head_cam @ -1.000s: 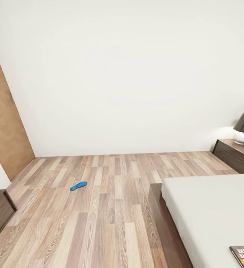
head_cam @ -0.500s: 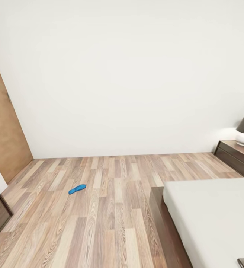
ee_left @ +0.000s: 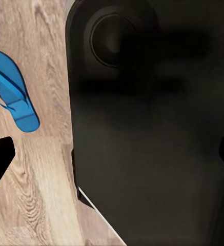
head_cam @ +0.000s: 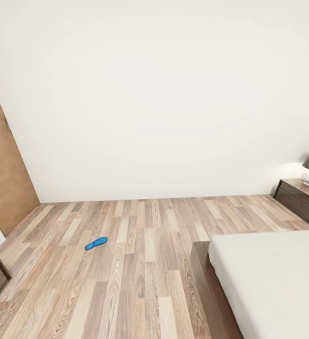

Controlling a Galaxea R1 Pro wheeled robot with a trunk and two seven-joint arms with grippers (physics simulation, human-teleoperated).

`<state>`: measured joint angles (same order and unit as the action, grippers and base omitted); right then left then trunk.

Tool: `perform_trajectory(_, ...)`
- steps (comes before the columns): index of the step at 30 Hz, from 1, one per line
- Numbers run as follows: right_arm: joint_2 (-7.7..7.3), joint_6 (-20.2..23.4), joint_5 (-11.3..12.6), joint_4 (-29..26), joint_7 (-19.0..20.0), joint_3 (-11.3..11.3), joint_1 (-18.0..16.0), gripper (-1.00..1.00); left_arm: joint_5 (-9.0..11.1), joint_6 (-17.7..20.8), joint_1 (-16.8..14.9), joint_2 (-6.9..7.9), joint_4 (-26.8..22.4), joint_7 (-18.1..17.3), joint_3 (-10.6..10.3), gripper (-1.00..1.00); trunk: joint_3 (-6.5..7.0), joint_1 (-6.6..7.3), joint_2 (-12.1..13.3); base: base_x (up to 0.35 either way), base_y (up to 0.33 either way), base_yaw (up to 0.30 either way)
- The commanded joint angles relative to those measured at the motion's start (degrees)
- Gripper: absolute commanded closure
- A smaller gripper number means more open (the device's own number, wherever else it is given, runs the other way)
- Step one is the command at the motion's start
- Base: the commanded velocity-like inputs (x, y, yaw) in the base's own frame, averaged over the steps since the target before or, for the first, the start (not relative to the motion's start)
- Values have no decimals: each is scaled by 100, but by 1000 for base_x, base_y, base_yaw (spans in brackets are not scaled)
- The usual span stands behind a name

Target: In the bedroom, move the book from the bed onto either nightstand, and place the two sandals side by side next to the bed.

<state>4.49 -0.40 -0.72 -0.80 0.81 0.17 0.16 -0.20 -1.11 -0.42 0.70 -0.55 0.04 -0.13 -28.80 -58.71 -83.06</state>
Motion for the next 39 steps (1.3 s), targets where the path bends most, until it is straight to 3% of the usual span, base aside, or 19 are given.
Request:
perform_trajectory(1,0,-4,-7,-7,8,0,2,-100,-1,-12,-2,0,2,-2,0,-100,-5,-1,-2,157,0,0)
perform_trajectory(39,0,-4,-7,-15,7,0,0,-100,-3,-12,-2,0,2,0,-3,-100,-23,-1,-2,173,47,31)
